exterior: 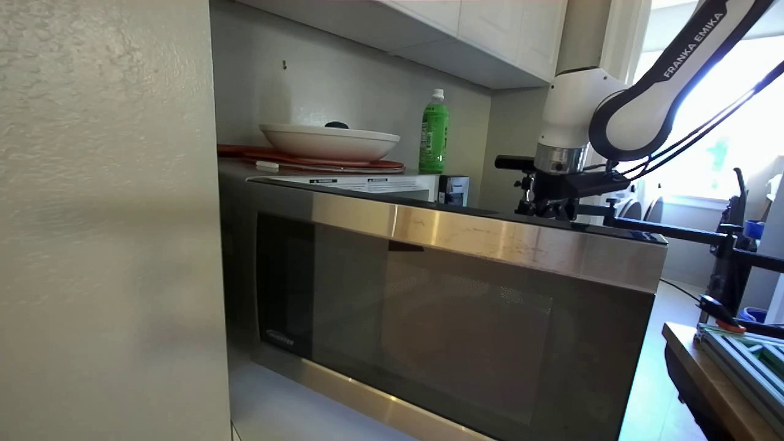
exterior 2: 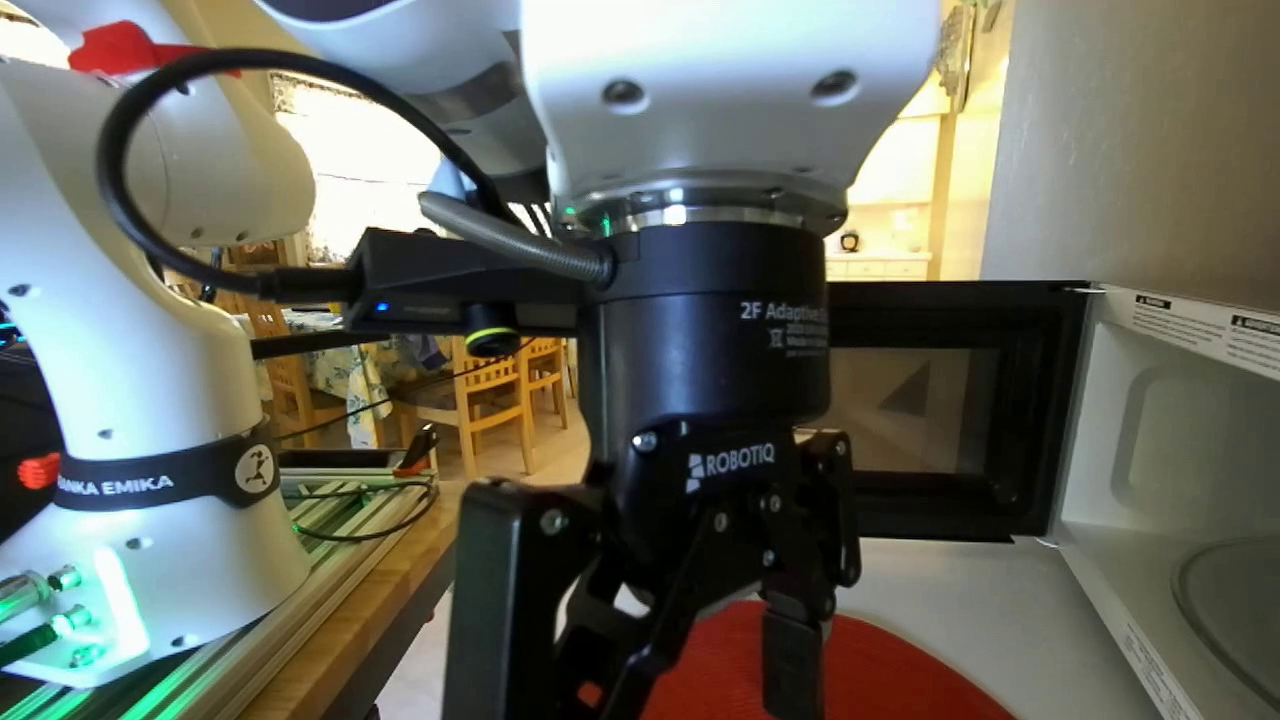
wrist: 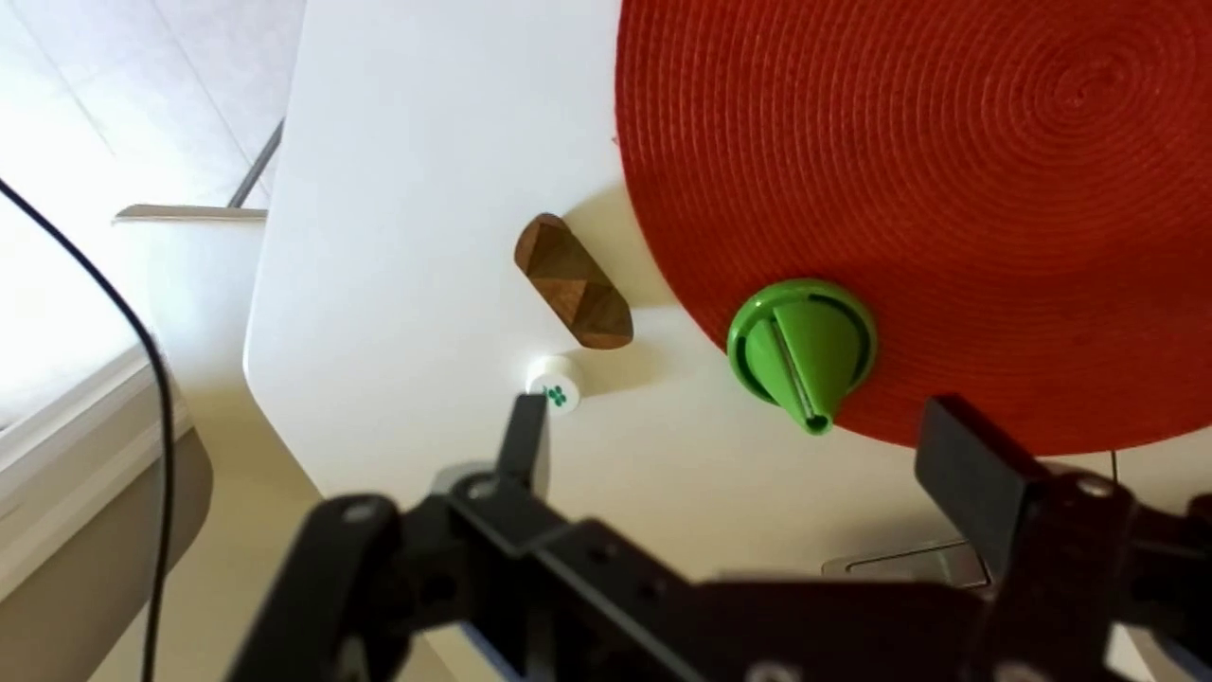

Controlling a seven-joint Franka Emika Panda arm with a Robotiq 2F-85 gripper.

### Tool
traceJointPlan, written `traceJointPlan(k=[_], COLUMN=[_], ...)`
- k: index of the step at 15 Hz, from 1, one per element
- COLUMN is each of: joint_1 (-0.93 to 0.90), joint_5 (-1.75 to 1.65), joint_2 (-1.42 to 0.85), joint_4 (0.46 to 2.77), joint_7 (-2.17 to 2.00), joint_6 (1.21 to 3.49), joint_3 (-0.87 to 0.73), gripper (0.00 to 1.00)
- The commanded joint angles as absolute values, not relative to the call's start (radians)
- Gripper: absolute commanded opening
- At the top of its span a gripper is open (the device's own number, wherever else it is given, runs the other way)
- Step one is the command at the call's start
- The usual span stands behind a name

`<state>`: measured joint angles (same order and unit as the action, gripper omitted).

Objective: Place the green cone shaped object on the far left side of the red mat in front of the microwave

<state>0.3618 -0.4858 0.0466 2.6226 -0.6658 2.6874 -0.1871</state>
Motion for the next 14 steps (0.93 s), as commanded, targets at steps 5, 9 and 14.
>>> traceJointPlan(k=[5, 9, 14], joint_1=[0.313, 0.261, 0.19], joint_5=[-0.496, -0.463, -0.335], joint_2=[-0.094, -0.192, -0.298], joint_4=[2.573, 2.518, 2.473], joint_7=[-0.783, -0.81, -0.784], joint_6=[2.833, 2.885, 2.914], joint_3=[-0.245, -0.315, -0.376], gripper=[1.0, 1.0, 1.0])
